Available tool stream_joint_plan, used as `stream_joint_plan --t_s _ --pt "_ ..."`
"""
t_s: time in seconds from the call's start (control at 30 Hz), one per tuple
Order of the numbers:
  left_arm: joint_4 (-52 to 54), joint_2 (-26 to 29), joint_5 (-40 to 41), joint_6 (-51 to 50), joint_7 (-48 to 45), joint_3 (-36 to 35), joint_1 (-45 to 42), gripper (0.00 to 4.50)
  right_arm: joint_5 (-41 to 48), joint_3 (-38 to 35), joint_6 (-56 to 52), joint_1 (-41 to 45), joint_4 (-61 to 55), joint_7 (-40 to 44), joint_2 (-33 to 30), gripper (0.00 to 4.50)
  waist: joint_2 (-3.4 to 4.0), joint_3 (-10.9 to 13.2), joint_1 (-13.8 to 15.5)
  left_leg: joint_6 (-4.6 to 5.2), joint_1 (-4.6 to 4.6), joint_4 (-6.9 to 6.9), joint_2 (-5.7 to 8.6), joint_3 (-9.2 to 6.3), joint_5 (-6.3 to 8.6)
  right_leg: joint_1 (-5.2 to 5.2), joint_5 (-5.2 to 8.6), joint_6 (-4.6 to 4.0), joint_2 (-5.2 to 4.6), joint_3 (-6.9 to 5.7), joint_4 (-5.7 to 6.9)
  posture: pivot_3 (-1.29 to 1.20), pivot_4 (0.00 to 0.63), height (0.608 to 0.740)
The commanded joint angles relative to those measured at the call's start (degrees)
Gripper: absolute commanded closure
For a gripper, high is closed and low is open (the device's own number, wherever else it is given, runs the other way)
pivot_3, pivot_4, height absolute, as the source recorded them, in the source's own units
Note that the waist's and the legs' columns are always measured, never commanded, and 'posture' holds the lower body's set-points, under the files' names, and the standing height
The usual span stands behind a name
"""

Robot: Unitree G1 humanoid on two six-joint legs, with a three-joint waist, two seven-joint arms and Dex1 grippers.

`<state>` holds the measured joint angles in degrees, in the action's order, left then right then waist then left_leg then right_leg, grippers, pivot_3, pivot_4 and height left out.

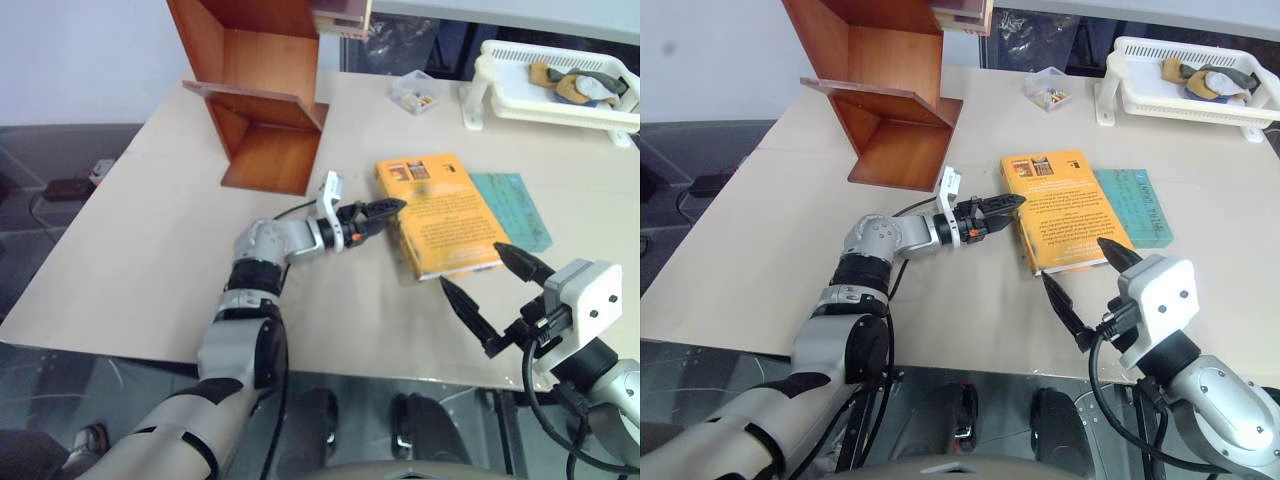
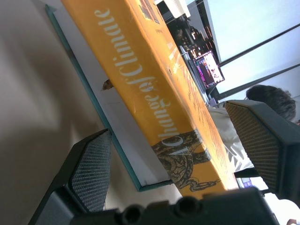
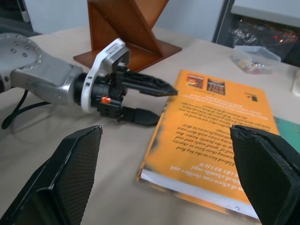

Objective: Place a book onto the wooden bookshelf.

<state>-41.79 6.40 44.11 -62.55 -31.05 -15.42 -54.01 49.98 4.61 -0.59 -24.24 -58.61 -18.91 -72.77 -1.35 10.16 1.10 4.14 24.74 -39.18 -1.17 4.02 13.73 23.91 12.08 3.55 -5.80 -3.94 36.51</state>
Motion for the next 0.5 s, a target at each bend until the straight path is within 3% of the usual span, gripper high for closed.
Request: stream_joint_plan --t_s 0.03,0.5 --pt "-0.06 0.09 0.04 -0.94 -1.84 -0.48 -1.96 0.0 1.87 -0.23 -2.97 2.41 -1.39 1.8 3.32 0.01 -0.03 0.0 0.0 -0.01 0.0 0.0 0.0 0.0 -0.01 0.0 -0.01 0.0 0.0 0.0 0.0 0.0 0.15 0.74" --pt "-3.85 -2.63 0.44 -1.88 -0.53 -3.92 -3.88 0.0 -3.06 -1.68 -17.22 8.35 0.55 10.88 18.61 0.01 -0.06 -0.02 -0.01 0.14 -0.01 -0.06 0.01 0.02 0.08 -0.01 -0.07 -0.05 0.0 0.01 0.05 0.0 0.15 0.74"
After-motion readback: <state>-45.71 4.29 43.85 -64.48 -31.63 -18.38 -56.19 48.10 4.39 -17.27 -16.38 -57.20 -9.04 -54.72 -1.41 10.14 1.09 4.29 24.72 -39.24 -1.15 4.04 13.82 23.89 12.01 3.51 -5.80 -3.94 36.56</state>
